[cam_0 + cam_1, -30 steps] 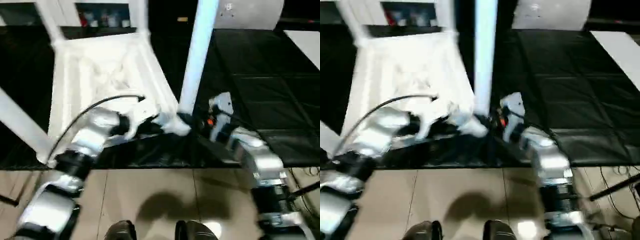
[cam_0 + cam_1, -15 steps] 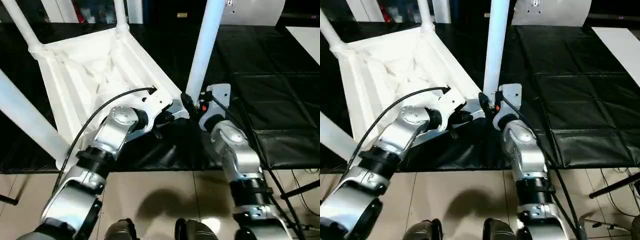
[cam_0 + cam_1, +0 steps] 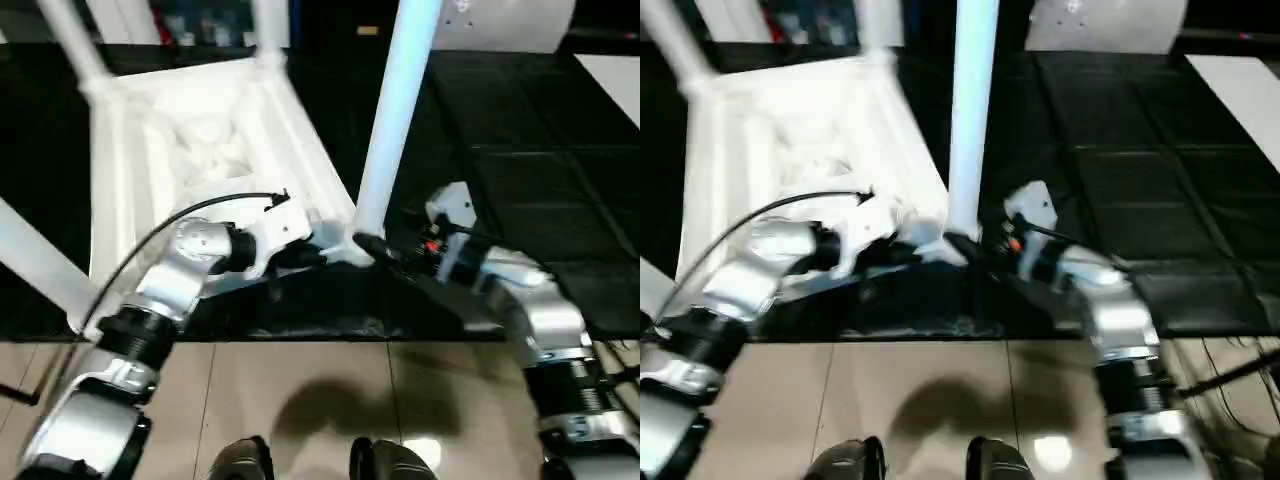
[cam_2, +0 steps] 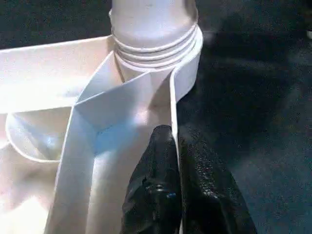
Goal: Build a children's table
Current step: Rotate leg to tighten
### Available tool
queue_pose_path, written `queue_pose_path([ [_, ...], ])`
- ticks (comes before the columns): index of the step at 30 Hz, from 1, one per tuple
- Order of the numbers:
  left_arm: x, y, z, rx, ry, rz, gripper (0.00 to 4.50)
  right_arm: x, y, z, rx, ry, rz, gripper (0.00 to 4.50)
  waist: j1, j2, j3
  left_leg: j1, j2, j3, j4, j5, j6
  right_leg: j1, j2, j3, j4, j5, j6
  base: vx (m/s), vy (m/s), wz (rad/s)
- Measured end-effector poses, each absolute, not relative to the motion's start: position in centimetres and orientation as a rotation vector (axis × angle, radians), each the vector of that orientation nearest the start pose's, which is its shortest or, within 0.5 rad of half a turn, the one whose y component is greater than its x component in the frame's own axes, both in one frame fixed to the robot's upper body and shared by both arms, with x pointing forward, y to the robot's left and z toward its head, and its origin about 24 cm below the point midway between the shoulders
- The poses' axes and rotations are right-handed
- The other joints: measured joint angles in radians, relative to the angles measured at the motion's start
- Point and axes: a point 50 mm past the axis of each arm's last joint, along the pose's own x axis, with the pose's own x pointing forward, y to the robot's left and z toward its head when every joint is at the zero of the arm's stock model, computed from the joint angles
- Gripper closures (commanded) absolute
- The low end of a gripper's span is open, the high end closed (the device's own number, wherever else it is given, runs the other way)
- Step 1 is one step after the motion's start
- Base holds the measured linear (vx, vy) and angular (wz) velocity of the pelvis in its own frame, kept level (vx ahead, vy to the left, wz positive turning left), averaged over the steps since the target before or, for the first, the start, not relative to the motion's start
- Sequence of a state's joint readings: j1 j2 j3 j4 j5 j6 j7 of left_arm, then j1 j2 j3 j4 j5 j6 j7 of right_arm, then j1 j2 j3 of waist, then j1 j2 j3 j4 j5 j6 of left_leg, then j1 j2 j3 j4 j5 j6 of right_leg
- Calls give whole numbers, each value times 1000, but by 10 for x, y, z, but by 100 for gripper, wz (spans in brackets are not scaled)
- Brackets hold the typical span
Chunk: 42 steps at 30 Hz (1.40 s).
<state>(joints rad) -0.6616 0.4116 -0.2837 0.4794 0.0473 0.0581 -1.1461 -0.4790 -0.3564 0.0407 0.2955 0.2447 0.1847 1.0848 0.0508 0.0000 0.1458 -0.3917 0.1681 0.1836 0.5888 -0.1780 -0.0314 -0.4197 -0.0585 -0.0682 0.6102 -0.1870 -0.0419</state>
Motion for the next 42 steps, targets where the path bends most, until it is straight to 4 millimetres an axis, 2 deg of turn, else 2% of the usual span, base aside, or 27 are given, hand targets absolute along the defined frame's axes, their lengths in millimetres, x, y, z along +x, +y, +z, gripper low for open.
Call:
queue_pose_path([
  [3, 330, 134, 97, 614, 271, -1318, 450, 314, -153, 103, -138, 95, 1205, 93, 7, 0, 0, 0, 0, 0, 1, 0, 0, 0, 0, 0, 0, 0, 0, 0, 0, 0],
  [8, 325, 139, 98, 643, 280, -1406, 450, 314, -155, 106, -155, 129, 1326, 136, 16, -1, 0, -1, 0, 0, 1, 0, 0, 0, 0, -1, 1, 0, 0, 0, 0, 0],
  [17, 320, 134, 97, 661, 280, -1501, 450, 314, -147, 102, -153, 162, 1439, 215, 35, -1, 0, -2, 0, 0, 3, 0, 1, -1, 0, -1, 1, 0, 0, 0, 0, 0],
  [24, 319, 134, 97, 667, 278, -1521, 450, 314, -147, 103, -162, 169, 1473, 248, 39, -1, 0, -2, 1, 0, 3, 0, 1, -1, 0, -1, 1, 0, 0, 0, 0, 0],
  [29, 319, 133, 96, 666, 276, -1520, 450, 313, -148, 103, -157, 177, 1473, 252, 40, -1, 0, -2, 1, 0, 3, 0, 1, 0, 0, -1, 1, 0, 0, 0, 0, 0],
  [32, 321, 129, 95, 636, 283, -1493, 450, 310, -143, 100, -123, 175, 1415, 253, 40, -2, 0, -1, 1, 0, 3, 0, 1, 0, 0, -1, 2, 0, 0, 0, 0, 0],
  [36, 328, 126, 95, 614, 306, -1403, 450, 314, -139, 96, -100, 155, 1267, 253, 33, -2, 0, 4, 1, 1, 4, 2, 0, 3, -1, 0, 3, 2, -1, 0, 0, 0],
  [42, 342, 107, 92, 527, 332, -1187, 450, 325, -125, 90, -32, 114, 858, 255, -1, -2, 0, 9, 1, 0, 2, 3, -8, 7, -1, 0, 1, -1, 4, 0, 0, 0],
])
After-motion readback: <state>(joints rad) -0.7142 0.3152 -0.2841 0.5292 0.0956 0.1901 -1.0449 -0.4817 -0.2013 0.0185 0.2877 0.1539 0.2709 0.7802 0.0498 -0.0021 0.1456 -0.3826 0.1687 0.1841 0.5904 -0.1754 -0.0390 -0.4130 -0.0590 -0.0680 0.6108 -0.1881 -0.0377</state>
